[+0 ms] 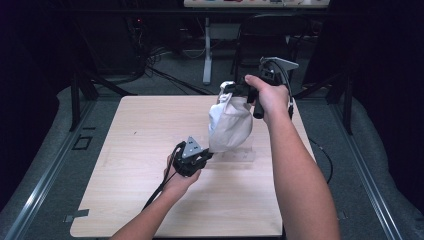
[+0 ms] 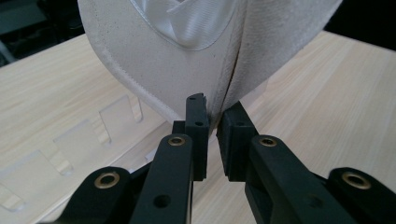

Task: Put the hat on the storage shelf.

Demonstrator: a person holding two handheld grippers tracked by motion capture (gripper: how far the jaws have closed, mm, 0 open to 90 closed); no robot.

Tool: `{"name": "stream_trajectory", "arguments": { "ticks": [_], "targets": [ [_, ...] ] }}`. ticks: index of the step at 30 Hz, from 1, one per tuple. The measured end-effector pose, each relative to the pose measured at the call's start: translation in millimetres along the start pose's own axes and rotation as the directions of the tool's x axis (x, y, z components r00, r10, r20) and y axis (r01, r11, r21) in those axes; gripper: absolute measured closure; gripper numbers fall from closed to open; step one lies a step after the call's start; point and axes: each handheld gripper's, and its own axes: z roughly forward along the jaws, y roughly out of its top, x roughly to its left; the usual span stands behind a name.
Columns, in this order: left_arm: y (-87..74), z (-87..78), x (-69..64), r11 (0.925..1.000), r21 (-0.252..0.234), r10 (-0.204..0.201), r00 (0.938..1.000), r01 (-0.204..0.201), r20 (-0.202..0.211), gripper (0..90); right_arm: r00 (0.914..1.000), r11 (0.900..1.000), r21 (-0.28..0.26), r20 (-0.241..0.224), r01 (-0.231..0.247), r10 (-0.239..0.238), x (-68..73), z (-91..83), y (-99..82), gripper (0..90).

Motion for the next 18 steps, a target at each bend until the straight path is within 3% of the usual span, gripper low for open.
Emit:
{"name": "stream_trajectory", "arguments": {
  "ticks": [7,12,18],
  "targets": [
    [-7.3,-4.1,9.2,0.9995,-0.011,-0.031,0.9993,0.031,0.02,84.2,0.9999,0.9998,0.019,0.003,0.01,-0.01,3.0,12.3,-2.2,83.1],
    [-14.3,-7.2,5.6,0.9977,-0.017,-0.066,0.9978,0.066,-0.006,84.8,0.9997,0.9989,0.041,0.012,0.023,-0.023,5.0,20.1,-4.5,83.1],
    [-22.3,-2.9,-0.4,0.9909,-0.029,-0.133,0.9902,0.132,-0.042,84.7,0.998,0.9965,0.069,0.039,0.047,-0.05,7.8,28.3,-8.0,82.9]
  ]
}}
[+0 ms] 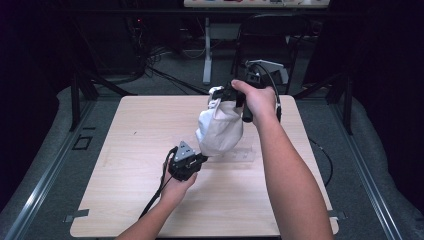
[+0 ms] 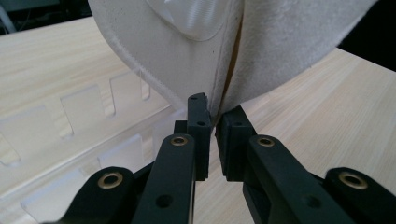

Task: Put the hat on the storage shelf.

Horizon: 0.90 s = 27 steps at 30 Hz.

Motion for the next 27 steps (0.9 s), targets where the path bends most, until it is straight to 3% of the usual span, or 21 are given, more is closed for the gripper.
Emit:
{"name": "stream_trajectory", "arguments": {
  "ticks": [7,12,21,24,27],
  "targets": [
    [-9.3,2.4,1.9,0.9992,0.001,-0.041,0.9991,0.041,-0.005,84.8,0.9983,0.9995,0.021,0.053,0.024,-0.025,-1.3,7.9,-0.8,82.3],
    [-12.5,3.6,1.9,0.9972,0.008,-0.074,0.9972,0.074,-0.004,85.2,0.998,0.9995,0.028,0.061,0.017,-0.019,-7.4,15.0,-1.1,82.4],
    [-16.8,3.9,3.5,0.9966,0.048,-0.066,0.9977,0.066,-0.015,85.3,0.9979,0.9994,0.033,0.065,0.006,-0.009,-16.0,19.4,-1.2,82.6],
    [-20.8,7.2,1.0,0.9964,0.073,-0.04,0.9987,0.042,-0.032,85.1,0.9952,0.9991,0.04,0.095,0.017,-0.021,-17.1,21.7,-2.1,82.5],
    [-22.3,8.4,0.0,0.9973,0.049,-0.052,0.9981,0.053,-0.033,85.1,0.9965,0.9993,0.036,0.083,0.008,-0.011,-21.3,21.2,-1.6,82.5]
  ]
}}
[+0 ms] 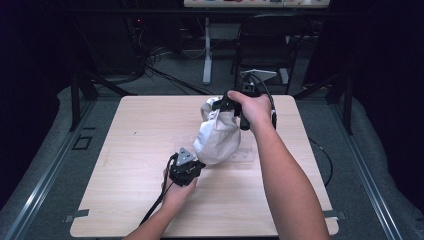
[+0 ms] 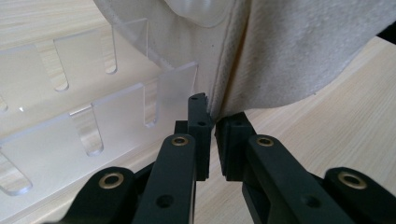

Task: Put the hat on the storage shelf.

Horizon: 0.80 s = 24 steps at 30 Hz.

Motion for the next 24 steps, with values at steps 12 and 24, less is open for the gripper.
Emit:
{"name": "stream_trajectory", "arguments": {
  "ticks": [12,24],
  "targets": [
    [-5.5,-8.7,9.1,0.9993,0.004,-0.036,0.9994,0.036,0.0,63.8,0.9998,0.9998,-0.012,-0.009,-0.015,0.015,-6.8,-7.9,1.9,73.6],
    [-16.3,-45.2,24.8,0.9992,0.04,-0.008,0.9999,0.008,-0.009,54.6,0.9998,0.9974,-0.072,0.02,-0.004,0.005,-18.3,-41.6,2.0,67.9]
  ]
}}
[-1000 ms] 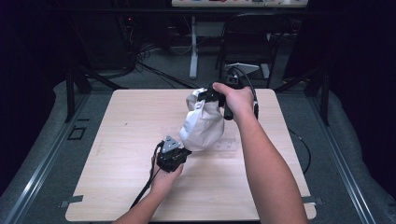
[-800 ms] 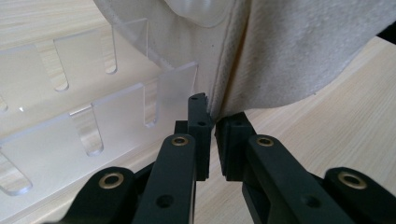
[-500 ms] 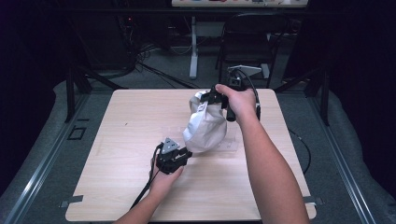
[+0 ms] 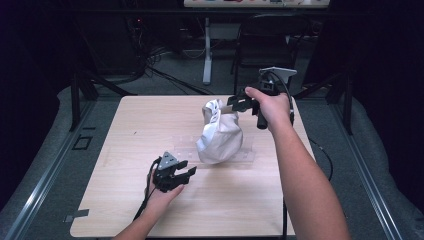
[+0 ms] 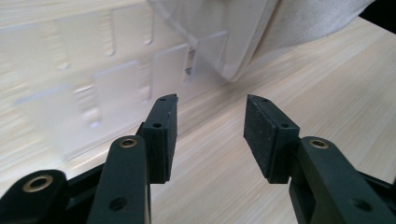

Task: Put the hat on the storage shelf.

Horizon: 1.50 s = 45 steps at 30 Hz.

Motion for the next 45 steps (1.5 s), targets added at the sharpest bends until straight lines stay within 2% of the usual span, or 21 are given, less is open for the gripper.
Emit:
{"name": "stream_trajectory", "arguments": {
  "ticks": [4,10,15,18,21,27,30,32,34,35,36,37,38,42,43,45],
  "targets": [
    [-6.0,-16.2,11.6,0.9998,0.015,0.013,0.9997,-0.013,-0.023,53.5,0.9993,0.9999,-0.008,0.033,0.015,-0.015,-7.6,-9.6,-2.8,66.6],
    [-20.7,-42.5,32.2,0.9996,0.026,-0.005,0.9977,0.007,-0.068,51.9,0.995,0.9989,-0.004,0.089,0.047,-0.046,-22.6,-20.3,-10.9,64.5],
    [-34.1,-57.1,45.4,0.9986,0.036,-0.035,0.9956,0.038,-0.087,51.3,0.9939,0.9977,0.015,0.087,0.066,-0.067,-36.5,-27.0,-21.4,62.9],
    [-40.1,-62.1,53.6,0.9978,0.041,-0.047,0.9939,0.052,-0.1,51.1,0.9911,0.9953,0.027,0.093,0.093,-0.095,-46.3,-29.2,-30.4,62.3],
    [-41.5,-63.1,60.7,0.9972,0.031,-0.064,0.9902,0.068,-0.124,51.1,0.9892,0.9944,0.035,0.105,0.099,-0.102,-57.4,-32.0,-39.4,62.0],
    [-43.4,-60.4,63.3,0.996,0.045,-0.071,0.9893,0.078,-0.128,50.6,0.9846,0.9945,0.017,0.14,0.103,-0.104,-75.1,-36.1,-49.4,61.1],
    [-43.8,-58.8,63.0,0.9965,0.039,-0.068,0.9893,0.074,-0.129,50.6,0.9741,0.9914,0.009,0.185,0.131,-0.13,-81.9,-36.7,-54.7,60.6],
    [-44.1,-57.9,63.4,0.9965,0.042,-0.066,0.9894,0.072,-0.129,50.5,0.9697,0.9898,0.012,0.199,0.142,-0.141,-89.2,-34.2,-60.6,60.0],
    [-44.6,-57.3,64.1,0.9962,0.05,-0.065,0.9897,0.072,-0.127,50.5,0.9623,0.9876,0.03,0.222,0.154,-0.157,-97.0,-30.2,-66.6,59.3],
    [-45.1,-56.6,64.4,0.9961,0.05,-0.066,0.9892,0.073,-0.13,50.5,0.965,0.9888,0.03,0.216,0.146,-0.149,-100.1,-27.6,-69.0,58.5],
    [-45.4,-56.3,64.6,0.9959,0.05,-0.069,0.9889,0.076,-0.132,50.5,0.9638,0.9872,0.052,0.215,0.151,-0.158,-107.4,-24.6,-72.5,58.1],
    [-45.4,-56.4,65.0,0.9959,0.05,-0.068,0.9888,0.075,-0.133,50.5,0.9608,0.9877,0.044,0.229,0.15,-0.156,-112.2,-20.6,-75.9,58.0],
    [-45.4,-56.4,65.2,0.9959,0.05,-0.068,0.9889,0.075,-0.132,50.5,0.9537,0.9858,0.051,0.25,0.16,-0.168,-118.2,-16.9,-80.1,57.7],
    [-45.8,-55.3,65.0,0.9957,0.053,-0.069,0.9891,0.076,-0.13,50.4,0.9426,0.9822,0.066,0.276,0.176,-0.187,-135.3,-7.7,-92.1,57.1],
    [-46.0,-54.7,64.8,0.9954,0.054,-0.072,0.9889,0.079,-0.13,50.4,0.9407,0.9822,0.053,0.283,0.18,-0.188,-139.5,-4.4,-96.0,56.9],
    [-46.2,-53.8,64.6,0.9955,0.055,-0.07,0.9891,0.077,-0.13,50.2,0.9322,0.9771,0.052,0.293,0.206,-0.213,-148.0,0.0,-103.0,56.6]
  ]
}}
